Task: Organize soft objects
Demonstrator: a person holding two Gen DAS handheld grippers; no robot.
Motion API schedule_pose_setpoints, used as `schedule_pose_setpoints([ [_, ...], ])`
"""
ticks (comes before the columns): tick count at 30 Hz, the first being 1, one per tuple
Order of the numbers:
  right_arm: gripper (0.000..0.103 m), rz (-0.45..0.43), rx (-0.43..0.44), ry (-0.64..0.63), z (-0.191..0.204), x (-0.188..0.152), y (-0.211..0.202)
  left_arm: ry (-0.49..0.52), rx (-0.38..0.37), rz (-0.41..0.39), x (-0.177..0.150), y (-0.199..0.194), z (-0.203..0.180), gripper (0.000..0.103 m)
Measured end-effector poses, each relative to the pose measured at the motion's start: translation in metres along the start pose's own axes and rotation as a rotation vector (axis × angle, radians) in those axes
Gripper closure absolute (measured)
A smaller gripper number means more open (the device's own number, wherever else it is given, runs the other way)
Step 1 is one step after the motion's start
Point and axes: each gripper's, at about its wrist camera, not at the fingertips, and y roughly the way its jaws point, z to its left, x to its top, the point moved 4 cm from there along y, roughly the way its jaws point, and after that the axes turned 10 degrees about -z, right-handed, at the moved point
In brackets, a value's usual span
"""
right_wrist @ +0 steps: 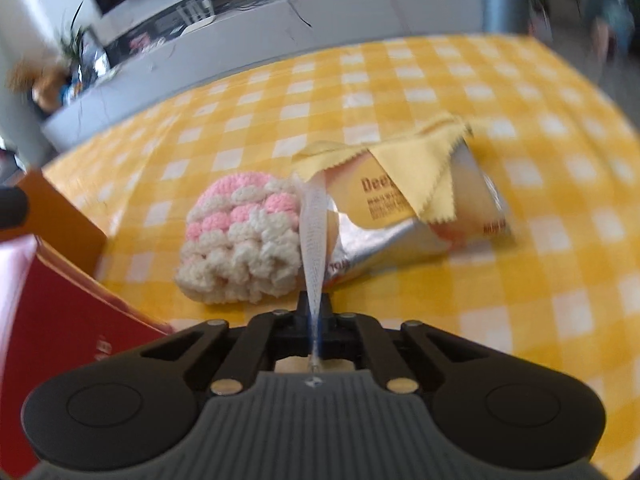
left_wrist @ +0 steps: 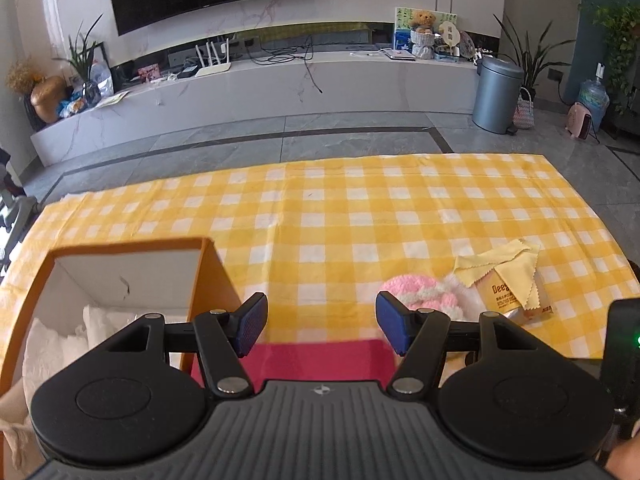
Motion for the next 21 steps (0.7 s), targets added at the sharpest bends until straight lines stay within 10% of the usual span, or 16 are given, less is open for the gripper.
schedule_pose_setpoints([
  [9, 0.103, 0.013, -0.013, 0.033, -0.002, 0.002, -0.008, 0.212, -0.128, 0.178, 0.006, 0.052, -0.063, 0.030],
  [15, 0.103, 0.021, -0.021, 0.000, 0.000, 0.003, -0.007, 0.132, -0.116, 0.350, -0.007, 0.101, -0.081, 0.027],
  [21, 0.103, 0.036, -0.021, 0.005, 0.000, 0.002, -0.001, 0.001, -0.040, 0.358, -0.008, 0.131, -0.069, 0.014],
])
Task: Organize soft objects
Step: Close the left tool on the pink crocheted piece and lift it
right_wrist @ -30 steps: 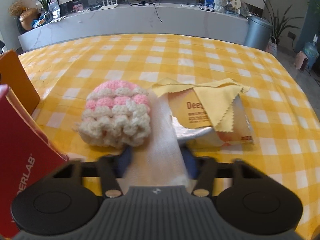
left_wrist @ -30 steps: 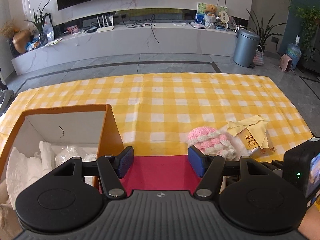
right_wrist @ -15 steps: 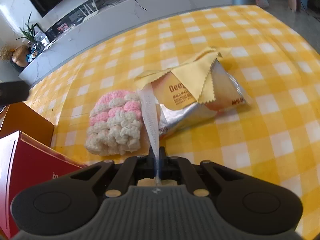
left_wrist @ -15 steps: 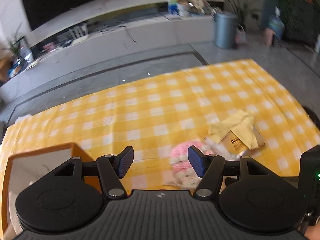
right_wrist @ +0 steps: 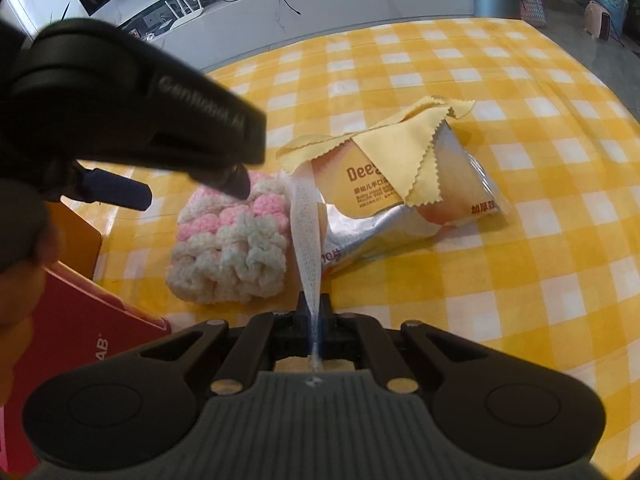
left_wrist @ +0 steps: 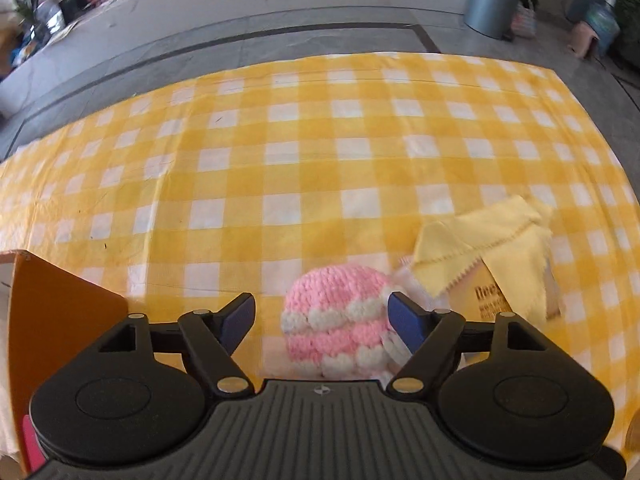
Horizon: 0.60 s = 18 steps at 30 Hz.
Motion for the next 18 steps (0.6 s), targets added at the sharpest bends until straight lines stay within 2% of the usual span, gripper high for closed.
schedule_pose_setpoints([
  [3, 0.103, 0.002, 0.002, 0.013, 0.000, 0.001, 0.002, -0.025, -0.019, 0.075, -0.002, 0.015, 0.003, 0.013],
  [6, 0.103, 0.005, -0.001, 0.010, 0.000, 0.002, 0.003, -0.070, -0.086, 0.086, -0.002, 0.022, 0.006, 0.013],
  [8, 0.103, 0.004, -0.004, 0.006, 0.000, 0.002, 0.003, -0.175, -0.133, 0.086, 0.003, 0.024, 0.017, 0.012],
  [11, 0.103, 0.004, 0.000, 0.014, -0.001, 0.002, 0.003, -0.332, -0.139, 0.127, -0.002, 0.035, 0.029, 0.012],
  [13, 0.103, 0.006, 0.006, 0.027, -0.003, 0.002, 0.003, -0.329, -0.139, 0.160, -0.004, 0.040, 0.028, 0.012],
  [15, 0.103, 0.006, 0.011, 0.028, -0.004, 0.002, 0.003, -0.278, -0.128, 0.157, -0.003, 0.041, 0.022, 0.010],
  [18, 0.103, 0.007, 0.013, 0.029, -0.006, 0.003, 0.004, -0.252, -0.127, 0.179, -0.004, 0.043, 0.009, 0.008],
])
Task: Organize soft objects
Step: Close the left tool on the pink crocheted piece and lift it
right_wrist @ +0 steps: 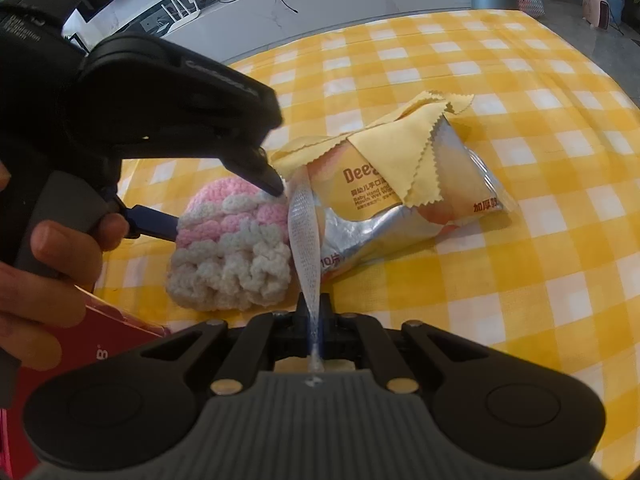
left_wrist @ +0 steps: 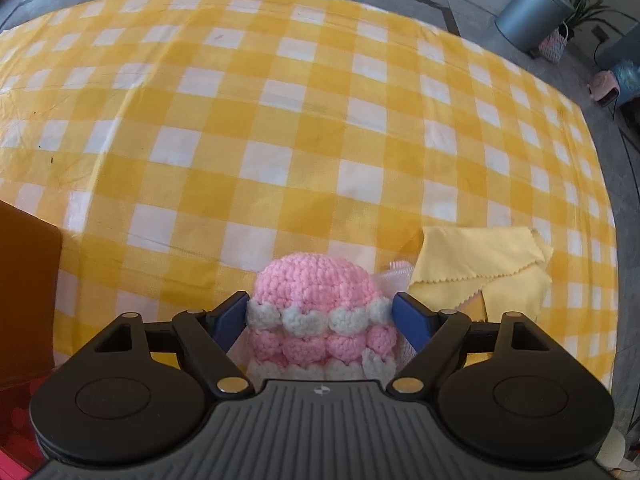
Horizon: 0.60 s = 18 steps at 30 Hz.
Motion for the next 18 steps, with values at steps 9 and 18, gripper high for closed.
schedule_pose_setpoints([
  [9, 0.103, -0.001, 0.001, -0.002, -0.001, 0.000, 0.001, 0.155, 0.056, -0.013, -0.015, 0.005, -0.016, 0.013],
  [18, 0.103, -0.001, 0.002, 0.001, -0.002, 0.000, 0.001, 0.216, 0.002, -0.127, -0.029, -0.020, -0.027, 0.048],
])
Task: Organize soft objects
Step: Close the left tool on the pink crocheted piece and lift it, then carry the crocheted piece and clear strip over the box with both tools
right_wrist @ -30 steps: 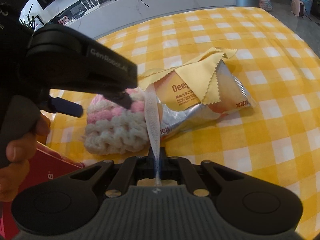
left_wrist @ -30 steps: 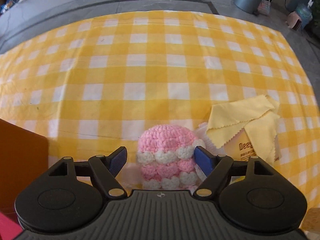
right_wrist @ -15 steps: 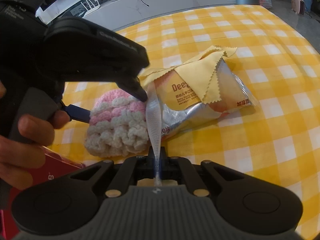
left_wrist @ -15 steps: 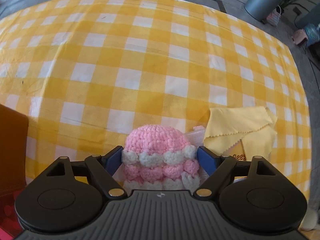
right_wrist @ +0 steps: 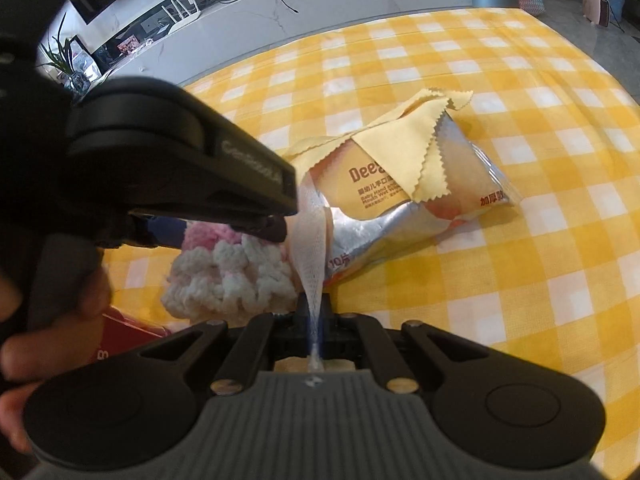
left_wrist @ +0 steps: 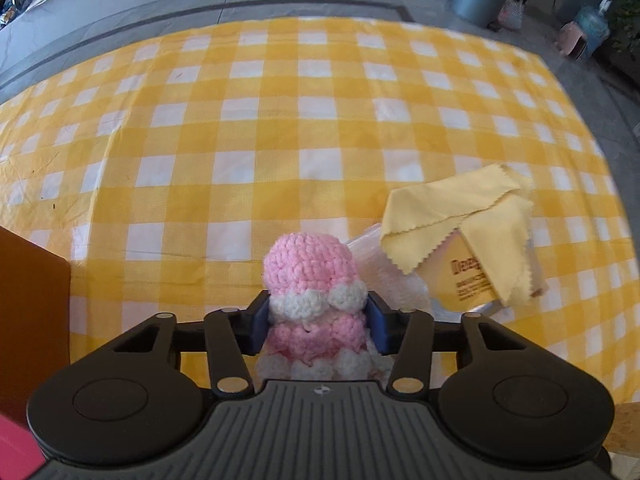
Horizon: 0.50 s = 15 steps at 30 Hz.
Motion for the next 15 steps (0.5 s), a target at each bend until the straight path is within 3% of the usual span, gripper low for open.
schedule_pose_setpoints([
  [2, 0.103, -0.002, -0.010, -0.010, 0.002, 0.000, -0.001, 0.017, -0.034, -0.055, 0.000, -0.015, -0.001, 0.049],
  [9, 0.103, -0.022, -0.031, -0.024, 0.006, 0.001, -0.008, 0.129, -0.027, -0.228, -0.003, -0.061, -0.003, 0.049],
  [15, 0.103, -0.079, -0.012, -0.027, 0.010, 0.007, -0.031, 0.155, -0.054, -0.383, -0.009, -0.109, 0.005, 0.049],
])
